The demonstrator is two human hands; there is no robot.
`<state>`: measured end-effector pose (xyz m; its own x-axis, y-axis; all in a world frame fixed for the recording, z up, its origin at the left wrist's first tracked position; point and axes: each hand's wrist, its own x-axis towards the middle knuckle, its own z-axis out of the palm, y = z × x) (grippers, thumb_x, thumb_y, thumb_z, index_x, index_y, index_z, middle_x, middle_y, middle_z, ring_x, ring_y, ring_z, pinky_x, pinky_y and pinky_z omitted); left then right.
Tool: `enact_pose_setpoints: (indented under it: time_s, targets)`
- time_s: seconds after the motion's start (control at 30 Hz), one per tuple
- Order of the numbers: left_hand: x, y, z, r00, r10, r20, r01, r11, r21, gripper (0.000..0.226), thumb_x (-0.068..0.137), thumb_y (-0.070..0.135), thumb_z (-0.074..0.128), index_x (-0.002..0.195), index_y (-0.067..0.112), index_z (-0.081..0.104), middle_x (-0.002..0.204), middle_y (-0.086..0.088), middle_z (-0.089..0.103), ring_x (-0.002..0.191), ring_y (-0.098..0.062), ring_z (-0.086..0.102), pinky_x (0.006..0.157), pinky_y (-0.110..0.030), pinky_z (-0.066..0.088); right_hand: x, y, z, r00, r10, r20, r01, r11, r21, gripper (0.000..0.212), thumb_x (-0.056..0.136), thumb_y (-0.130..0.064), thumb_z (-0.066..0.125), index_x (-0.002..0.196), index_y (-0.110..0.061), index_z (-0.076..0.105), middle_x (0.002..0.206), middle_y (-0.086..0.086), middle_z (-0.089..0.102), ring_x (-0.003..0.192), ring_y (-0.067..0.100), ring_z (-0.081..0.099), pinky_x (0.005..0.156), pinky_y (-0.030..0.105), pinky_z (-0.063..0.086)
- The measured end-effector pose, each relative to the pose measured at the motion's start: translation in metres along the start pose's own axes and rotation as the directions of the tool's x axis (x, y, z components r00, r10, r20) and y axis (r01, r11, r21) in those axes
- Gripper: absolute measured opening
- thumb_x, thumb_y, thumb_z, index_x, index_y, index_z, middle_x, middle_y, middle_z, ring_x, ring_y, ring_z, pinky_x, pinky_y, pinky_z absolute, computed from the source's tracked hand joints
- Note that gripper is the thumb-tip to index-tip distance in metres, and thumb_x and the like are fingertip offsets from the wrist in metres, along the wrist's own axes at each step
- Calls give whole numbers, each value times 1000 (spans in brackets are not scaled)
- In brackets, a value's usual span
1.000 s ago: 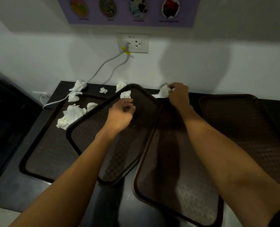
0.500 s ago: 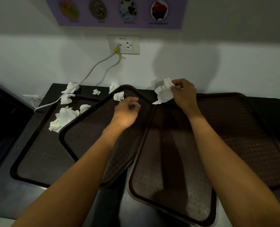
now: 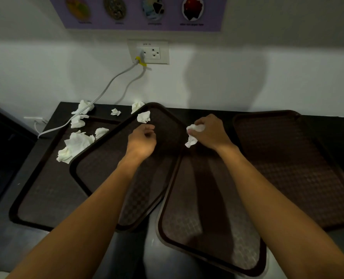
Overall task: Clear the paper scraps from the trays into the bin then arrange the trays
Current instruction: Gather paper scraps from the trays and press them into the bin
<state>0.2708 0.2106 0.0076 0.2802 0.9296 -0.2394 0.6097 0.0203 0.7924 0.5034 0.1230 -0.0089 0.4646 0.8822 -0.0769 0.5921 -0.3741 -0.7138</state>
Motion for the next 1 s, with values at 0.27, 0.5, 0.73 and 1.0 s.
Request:
enact_pose_setpoints:
  time_s: [0.27,0.5,0.73,1.0]
  targets:
    - [8,-10,-7,1000,6,-13,-6,1000,-4,27,98,17,62,122,27,64,109,12,68,92,2,62,67,-7,39,-9,-7,22,989,96,110,-85,991,-99,77,76,-43,89,141,-18,58,143,6,43,138,28,36,111,43,40]
    - [16,-16,-17,999,22,-39,-21,1000,7,26,97,16,61,122,25,64,105,12,68,92,0,62,69,-8,39,-17,-3,27,996,25,86,-13,990,-137,52,91,-20,77,140,-21,60,141,5,52,133,27,42,107,33,36]
    - [38,-8,-25,990,79,-117,-71,995,69,25,93,15,61,116,20,68,108,3,73,105,-14,67,93,-21,46,-22,-7,27,997,14,70,-4,990,-144,25,87,-7,76,108,-19,67,115,2,61,107,23,59,90,36,53]
    - [88,-14,-20,956,293,21,-278,882,381,43,85,15,66,127,20,66,130,-13,61,120,-33,58,103,-40,46,-27,-9,14,996,68,-52,-68,998,-11,19,89,-8,74,102,-22,70,102,-9,63,91,6,59,68,7,40]
